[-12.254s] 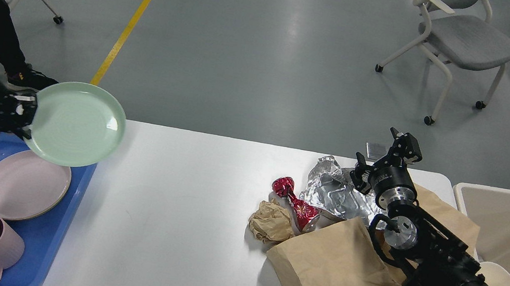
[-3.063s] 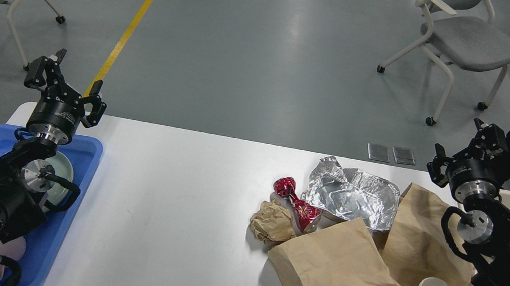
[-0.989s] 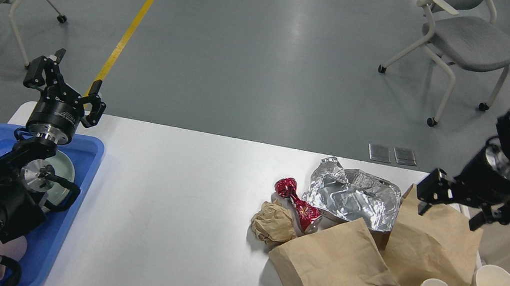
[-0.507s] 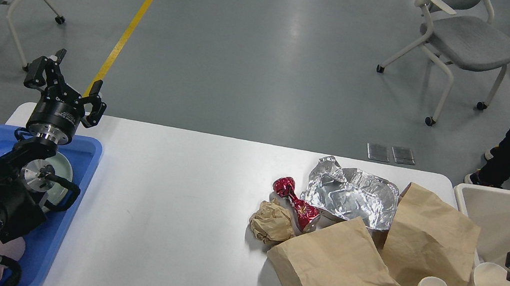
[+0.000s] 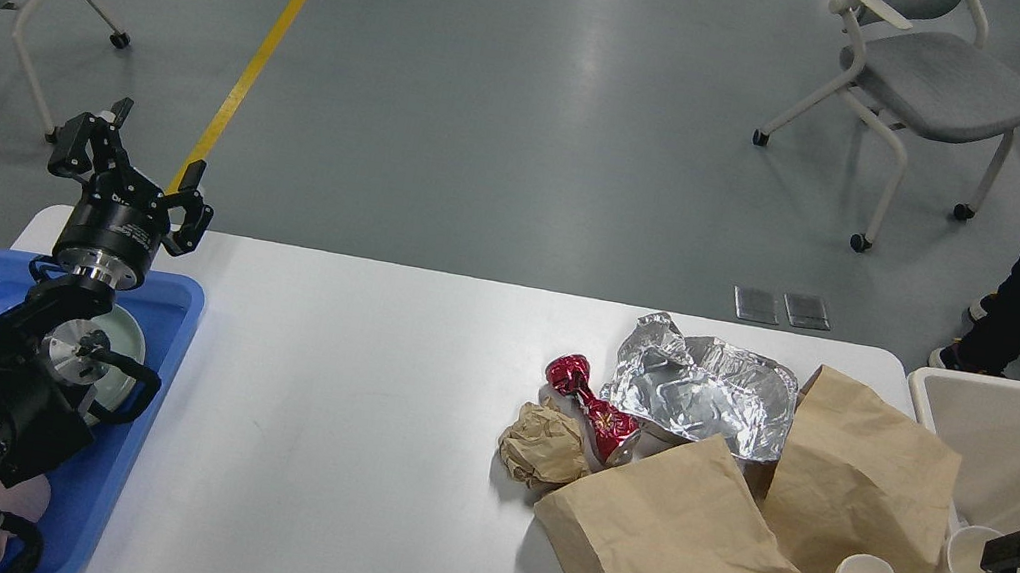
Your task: Tidy desktop
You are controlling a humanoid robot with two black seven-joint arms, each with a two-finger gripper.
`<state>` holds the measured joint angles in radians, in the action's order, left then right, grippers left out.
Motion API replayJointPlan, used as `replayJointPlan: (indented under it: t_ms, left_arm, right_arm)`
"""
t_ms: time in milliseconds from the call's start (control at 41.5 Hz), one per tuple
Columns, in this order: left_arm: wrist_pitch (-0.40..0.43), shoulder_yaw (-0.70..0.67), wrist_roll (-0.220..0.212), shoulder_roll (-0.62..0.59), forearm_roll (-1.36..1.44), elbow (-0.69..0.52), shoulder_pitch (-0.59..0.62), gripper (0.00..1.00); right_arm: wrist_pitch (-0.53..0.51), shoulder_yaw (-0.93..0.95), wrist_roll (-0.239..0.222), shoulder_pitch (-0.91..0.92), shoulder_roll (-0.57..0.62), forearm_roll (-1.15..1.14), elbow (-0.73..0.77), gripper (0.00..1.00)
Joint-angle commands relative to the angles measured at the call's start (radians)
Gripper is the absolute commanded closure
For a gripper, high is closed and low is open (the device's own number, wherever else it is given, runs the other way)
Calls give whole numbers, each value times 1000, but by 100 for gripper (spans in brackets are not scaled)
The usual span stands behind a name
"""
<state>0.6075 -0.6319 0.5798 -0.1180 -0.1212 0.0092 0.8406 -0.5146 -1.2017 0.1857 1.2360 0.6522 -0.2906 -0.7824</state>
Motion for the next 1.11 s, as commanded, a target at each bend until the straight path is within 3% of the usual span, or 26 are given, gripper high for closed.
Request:
replayJointPlan:
  t_ms: [0, 24, 72, 169, 941, 1085]
  left_arm:
    - [0, 0, 0, 0, 0, 0, 0, 3]
    - [0, 0, 0, 0, 0, 0, 0, 3]
    - [0, 0, 0, 0, 0, 0, 0, 3]
    - [0, 0, 0, 0, 0, 0, 0, 3]
    - [0, 0, 0, 0, 0, 0, 0, 3]
    - [0, 0, 0, 0, 0, 0, 0, 3]
  right_arm:
    - [154, 30, -2, -27, 9, 17, -4, 16]
    - [168, 31, -2, -29, 12, 24, -6, 20]
    - [177, 31, 0, -40, 33, 45, -9, 41]
    - [163, 31, 0, -49, 47, 60, -14, 99]
    - [173, 139, 0, -44, 83, 77, -15, 100]
    - [173, 151, 1, -12, 135, 77, -15, 100]
